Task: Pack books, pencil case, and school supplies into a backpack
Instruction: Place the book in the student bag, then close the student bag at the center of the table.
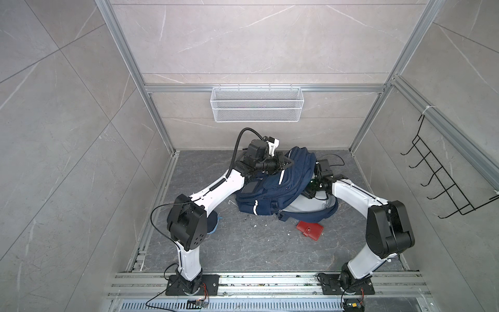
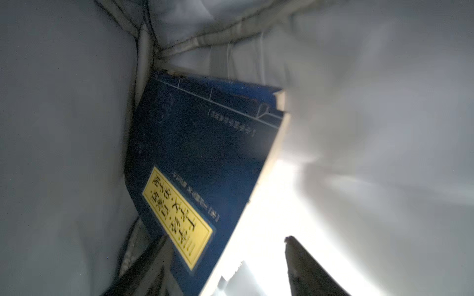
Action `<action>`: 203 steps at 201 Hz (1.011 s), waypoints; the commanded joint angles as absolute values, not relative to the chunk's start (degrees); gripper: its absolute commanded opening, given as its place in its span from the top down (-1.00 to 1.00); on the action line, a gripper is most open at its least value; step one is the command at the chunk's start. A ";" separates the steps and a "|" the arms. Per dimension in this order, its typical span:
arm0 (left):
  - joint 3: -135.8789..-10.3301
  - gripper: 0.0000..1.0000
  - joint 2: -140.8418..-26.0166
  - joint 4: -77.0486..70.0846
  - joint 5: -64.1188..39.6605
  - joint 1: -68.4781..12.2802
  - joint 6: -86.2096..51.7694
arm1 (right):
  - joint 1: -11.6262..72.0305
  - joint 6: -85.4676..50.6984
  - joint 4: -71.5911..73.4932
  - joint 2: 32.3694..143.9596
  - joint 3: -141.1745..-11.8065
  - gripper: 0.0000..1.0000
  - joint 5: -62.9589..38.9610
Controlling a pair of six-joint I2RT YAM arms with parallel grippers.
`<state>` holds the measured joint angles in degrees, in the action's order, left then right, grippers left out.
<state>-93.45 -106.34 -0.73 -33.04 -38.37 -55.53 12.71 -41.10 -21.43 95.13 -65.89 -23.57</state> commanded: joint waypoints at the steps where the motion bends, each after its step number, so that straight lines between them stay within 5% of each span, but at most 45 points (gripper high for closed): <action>1: -94.62 1.00 -104.85 -11.77 -32.91 -38.54 -55.46 | 11.46 -37.86 -26.20 90.54 -67.16 -0.53 -21.15; 68: -92.02 1.00 -105.98 -9.50 -30.40 -38.50 -54.42 | 3.84 -31.87 -37.99 71.09 -58.28 -0.57 -19.72; 179: -91.08 1.00 -111.38 1.08 -23.32 -41.72 -53.33 | 2.64 -20.44 -49.22 63.54 -68.19 -0.57 -2.14; 203: -91.68 0.61 -109.99 6.76 -19.78 -43.46 -52.56 | 6.21 -16.75 -48.75 61.08 -67.98 -0.58 -2.90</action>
<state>-89.23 -111.48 1.39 -24.77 -42.11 -54.17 3.20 -22.09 -47.24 64.03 -66.50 -4.21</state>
